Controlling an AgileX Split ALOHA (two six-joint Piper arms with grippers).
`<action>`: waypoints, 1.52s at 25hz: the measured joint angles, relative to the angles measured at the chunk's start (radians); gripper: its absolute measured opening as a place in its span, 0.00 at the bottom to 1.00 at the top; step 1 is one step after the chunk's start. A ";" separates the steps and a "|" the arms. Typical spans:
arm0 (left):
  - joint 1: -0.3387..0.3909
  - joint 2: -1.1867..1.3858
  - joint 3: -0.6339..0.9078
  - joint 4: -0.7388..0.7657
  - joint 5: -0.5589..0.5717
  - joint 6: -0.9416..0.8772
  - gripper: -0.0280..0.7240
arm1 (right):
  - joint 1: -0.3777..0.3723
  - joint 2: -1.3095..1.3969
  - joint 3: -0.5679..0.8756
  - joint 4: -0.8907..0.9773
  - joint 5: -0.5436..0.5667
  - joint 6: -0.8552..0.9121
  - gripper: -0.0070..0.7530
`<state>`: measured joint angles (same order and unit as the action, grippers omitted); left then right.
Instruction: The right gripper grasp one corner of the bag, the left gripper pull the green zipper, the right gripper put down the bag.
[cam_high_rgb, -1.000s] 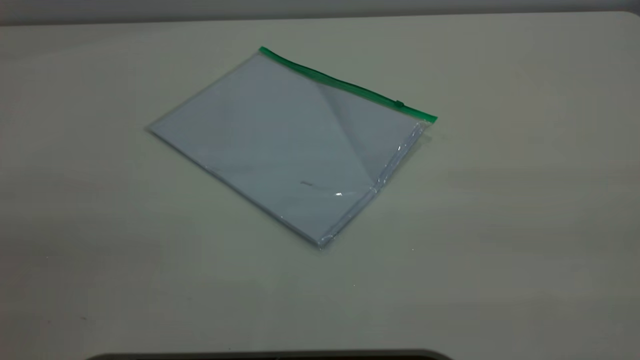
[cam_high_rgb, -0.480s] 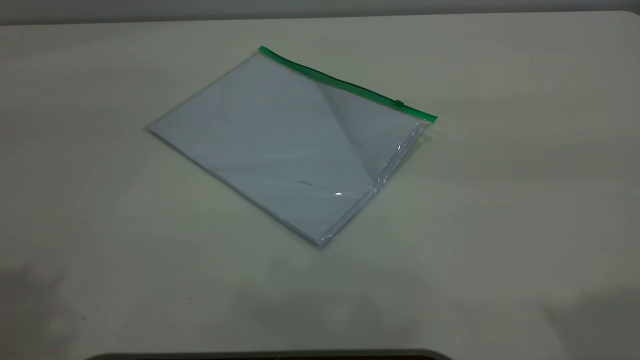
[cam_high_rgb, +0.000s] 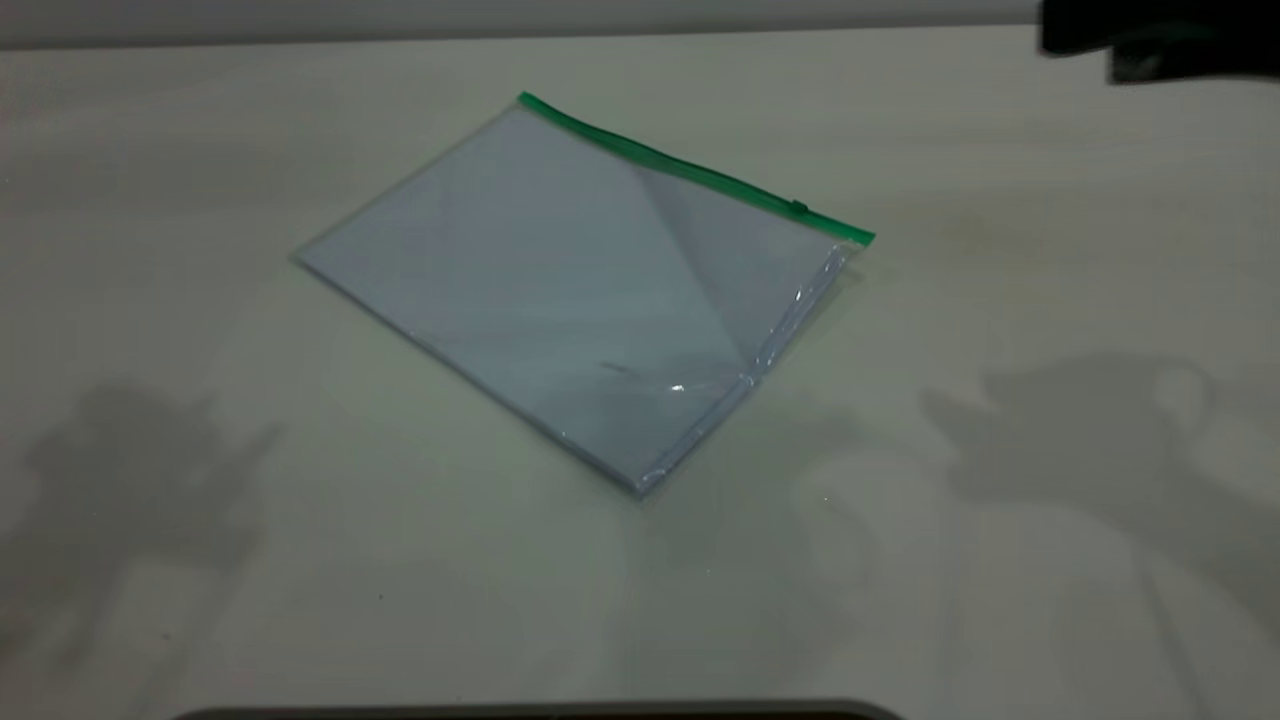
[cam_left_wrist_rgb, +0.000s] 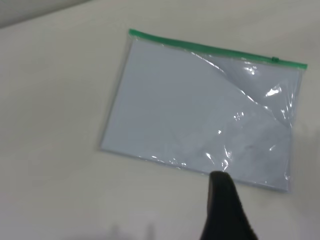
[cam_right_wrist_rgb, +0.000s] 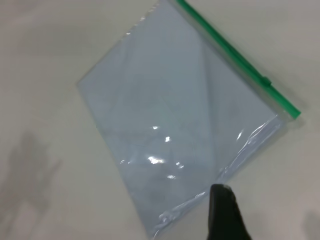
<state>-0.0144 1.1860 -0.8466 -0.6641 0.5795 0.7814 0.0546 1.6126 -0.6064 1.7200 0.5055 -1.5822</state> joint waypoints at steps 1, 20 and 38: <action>0.000 0.016 0.000 -0.006 -0.004 0.005 0.73 | 0.000 0.061 -0.025 0.021 0.013 -0.028 0.66; 0.000 0.118 -0.002 -0.016 -0.138 0.065 0.73 | 0.000 0.868 -0.598 0.023 0.183 -0.070 0.66; 0.000 0.123 -0.005 -0.019 -0.141 0.064 0.73 | 0.066 0.962 -0.695 0.058 0.221 -0.056 0.17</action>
<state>-0.0144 1.3085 -0.8517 -0.6829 0.4384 0.8456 0.1209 2.5751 -1.3014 1.7784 0.7265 -1.6386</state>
